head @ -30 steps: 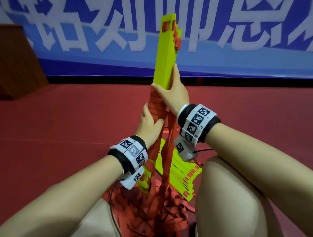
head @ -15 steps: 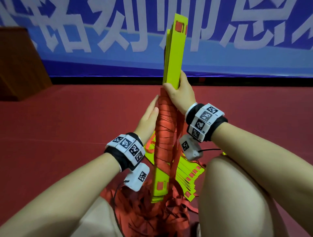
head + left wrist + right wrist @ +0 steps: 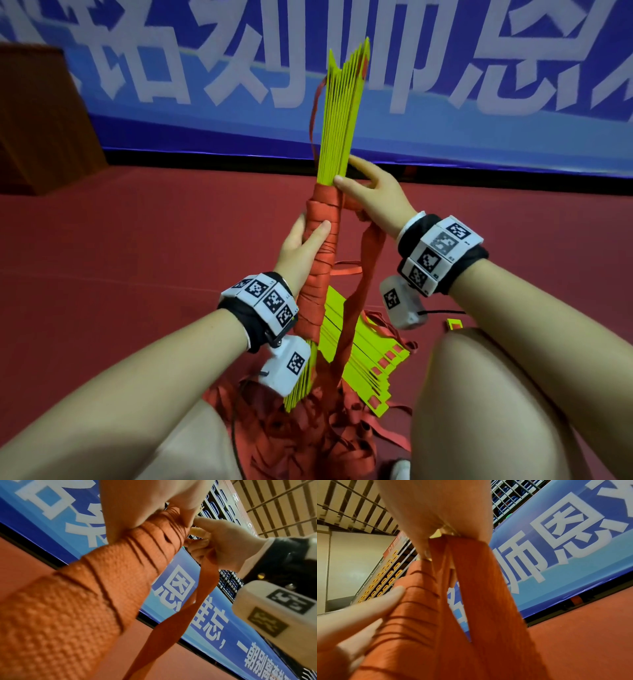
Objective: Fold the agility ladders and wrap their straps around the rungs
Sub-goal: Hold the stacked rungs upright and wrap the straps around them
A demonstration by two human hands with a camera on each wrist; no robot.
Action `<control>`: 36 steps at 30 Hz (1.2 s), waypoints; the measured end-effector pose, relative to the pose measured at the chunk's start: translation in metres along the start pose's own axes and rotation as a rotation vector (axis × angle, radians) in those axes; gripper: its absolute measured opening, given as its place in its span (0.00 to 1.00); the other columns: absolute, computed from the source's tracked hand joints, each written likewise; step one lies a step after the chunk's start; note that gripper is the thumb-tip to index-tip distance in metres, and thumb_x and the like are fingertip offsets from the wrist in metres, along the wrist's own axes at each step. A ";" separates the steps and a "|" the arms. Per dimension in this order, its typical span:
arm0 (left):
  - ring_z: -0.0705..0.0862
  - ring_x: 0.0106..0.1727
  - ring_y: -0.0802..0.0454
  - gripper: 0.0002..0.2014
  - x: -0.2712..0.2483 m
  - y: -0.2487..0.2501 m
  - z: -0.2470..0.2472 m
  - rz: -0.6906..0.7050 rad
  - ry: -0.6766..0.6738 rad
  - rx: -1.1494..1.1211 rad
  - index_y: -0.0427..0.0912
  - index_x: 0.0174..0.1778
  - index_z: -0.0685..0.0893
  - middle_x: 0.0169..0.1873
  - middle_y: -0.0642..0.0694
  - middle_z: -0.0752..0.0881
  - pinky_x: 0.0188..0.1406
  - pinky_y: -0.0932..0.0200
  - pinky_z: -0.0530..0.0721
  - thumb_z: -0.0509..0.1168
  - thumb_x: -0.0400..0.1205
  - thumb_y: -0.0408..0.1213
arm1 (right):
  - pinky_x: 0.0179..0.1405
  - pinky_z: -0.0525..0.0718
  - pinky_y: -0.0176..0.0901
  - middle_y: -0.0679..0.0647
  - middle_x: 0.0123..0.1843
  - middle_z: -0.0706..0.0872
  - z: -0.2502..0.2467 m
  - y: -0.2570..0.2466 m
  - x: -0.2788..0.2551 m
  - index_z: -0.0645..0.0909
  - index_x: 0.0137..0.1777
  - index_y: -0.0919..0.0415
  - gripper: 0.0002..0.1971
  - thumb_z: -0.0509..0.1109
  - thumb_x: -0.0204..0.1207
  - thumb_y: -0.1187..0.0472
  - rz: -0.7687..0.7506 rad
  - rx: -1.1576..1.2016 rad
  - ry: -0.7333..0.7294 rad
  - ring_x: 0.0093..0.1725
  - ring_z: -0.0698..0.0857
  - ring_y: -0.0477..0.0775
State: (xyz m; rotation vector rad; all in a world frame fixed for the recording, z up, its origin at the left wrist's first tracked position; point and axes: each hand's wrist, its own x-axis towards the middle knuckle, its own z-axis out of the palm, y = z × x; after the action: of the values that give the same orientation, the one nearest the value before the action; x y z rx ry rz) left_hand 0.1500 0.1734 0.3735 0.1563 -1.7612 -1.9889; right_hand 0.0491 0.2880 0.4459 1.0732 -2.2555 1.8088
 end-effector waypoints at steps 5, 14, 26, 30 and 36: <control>0.81 0.61 0.59 0.33 0.006 -0.009 -0.006 0.155 0.118 0.219 0.58 0.79 0.70 0.66 0.49 0.81 0.61 0.69 0.76 0.71 0.76 0.48 | 0.22 0.72 0.28 0.46 0.42 0.85 0.015 0.003 0.006 0.81 0.69 0.56 0.18 0.69 0.79 0.63 -0.015 -0.124 0.083 0.18 0.76 0.36; 0.79 0.57 0.39 0.34 0.006 -0.004 -0.012 0.189 0.263 0.577 0.68 0.80 0.62 0.50 0.42 0.74 0.60 0.56 0.75 0.69 0.80 0.52 | 0.39 0.81 0.38 0.50 0.53 0.88 0.035 -0.002 0.001 0.83 0.65 0.56 0.18 0.70 0.77 0.54 0.080 0.090 0.173 0.35 0.82 0.39; 0.80 0.44 0.57 0.40 0.009 0.009 -0.022 0.071 -0.069 0.254 0.56 0.85 0.54 0.45 0.46 0.79 0.45 0.68 0.78 0.69 0.80 0.46 | 0.51 0.81 0.37 0.51 0.48 0.88 0.022 -0.004 0.003 0.83 0.59 0.65 0.11 0.70 0.79 0.62 0.073 0.312 0.163 0.45 0.84 0.44; 0.85 0.53 0.62 0.39 0.004 0.005 -0.015 0.049 -0.200 0.104 0.53 0.81 0.60 0.57 0.51 0.83 0.56 0.63 0.83 0.73 0.77 0.37 | 0.57 0.82 0.38 0.53 0.52 0.88 0.023 -0.009 -0.001 0.82 0.62 0.65 0.11 0.68 0.81 0.65 0.022 0.390 0.072 0.50 0.85 0.44; 0.85 0.50 0.66 0.29 -0.002 0.005 -0.008 0.122 -0.087 0.063 0.55 0.71 0.70 0.55 0.55 0.85 0.55 0.63 0.83 0.70 0.75 0.33 | 0.58 0.83 0.40 0.54 0.54 0.89 0.019 -0.011 0.002 0.85 0.59 0.62 0.12 0.70 0.80 0.59 0.072 0.308 0.049 0.51 0.87 0.45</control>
State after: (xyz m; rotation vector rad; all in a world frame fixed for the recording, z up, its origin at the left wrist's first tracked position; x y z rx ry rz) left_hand 0.1561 0.1668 0.3770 -0.0178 -1.8425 -1.8805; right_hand 0.0609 0.2698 0.4503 0.9834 -2.0590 2.2402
